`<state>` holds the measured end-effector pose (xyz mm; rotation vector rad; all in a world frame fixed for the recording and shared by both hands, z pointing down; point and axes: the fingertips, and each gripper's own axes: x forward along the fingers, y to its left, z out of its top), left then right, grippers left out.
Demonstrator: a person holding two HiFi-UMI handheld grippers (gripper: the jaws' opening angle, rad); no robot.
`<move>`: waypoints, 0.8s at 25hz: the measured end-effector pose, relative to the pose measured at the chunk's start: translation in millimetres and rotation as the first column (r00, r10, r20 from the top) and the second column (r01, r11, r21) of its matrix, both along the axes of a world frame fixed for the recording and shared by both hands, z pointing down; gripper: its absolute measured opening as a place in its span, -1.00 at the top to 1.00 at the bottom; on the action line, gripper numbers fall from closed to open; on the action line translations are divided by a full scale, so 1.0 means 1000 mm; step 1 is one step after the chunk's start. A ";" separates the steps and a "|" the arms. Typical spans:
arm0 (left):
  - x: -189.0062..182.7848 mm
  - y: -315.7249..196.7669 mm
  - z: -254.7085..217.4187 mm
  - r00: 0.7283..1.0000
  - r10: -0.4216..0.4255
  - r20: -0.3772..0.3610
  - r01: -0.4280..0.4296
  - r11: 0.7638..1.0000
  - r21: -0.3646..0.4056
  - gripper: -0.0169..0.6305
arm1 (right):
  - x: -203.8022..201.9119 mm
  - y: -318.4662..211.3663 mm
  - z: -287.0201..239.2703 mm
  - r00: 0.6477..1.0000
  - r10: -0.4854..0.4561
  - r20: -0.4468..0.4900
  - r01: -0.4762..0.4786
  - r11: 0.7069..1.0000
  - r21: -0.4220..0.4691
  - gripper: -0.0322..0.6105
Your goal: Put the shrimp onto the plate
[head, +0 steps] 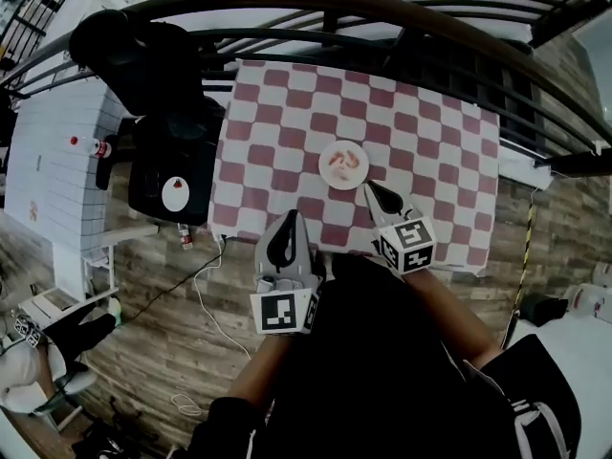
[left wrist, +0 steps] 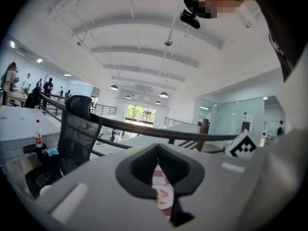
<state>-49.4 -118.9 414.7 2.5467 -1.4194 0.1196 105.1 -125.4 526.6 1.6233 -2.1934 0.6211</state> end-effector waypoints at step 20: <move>0.101 0.001 -0.029 0.957 0.290 -0.017 -0.289 0.956 0.044 0.91 | 0.051 0.048 -0.130 0.961 0.277 0.008 -0.269 0.924 0.272 0.90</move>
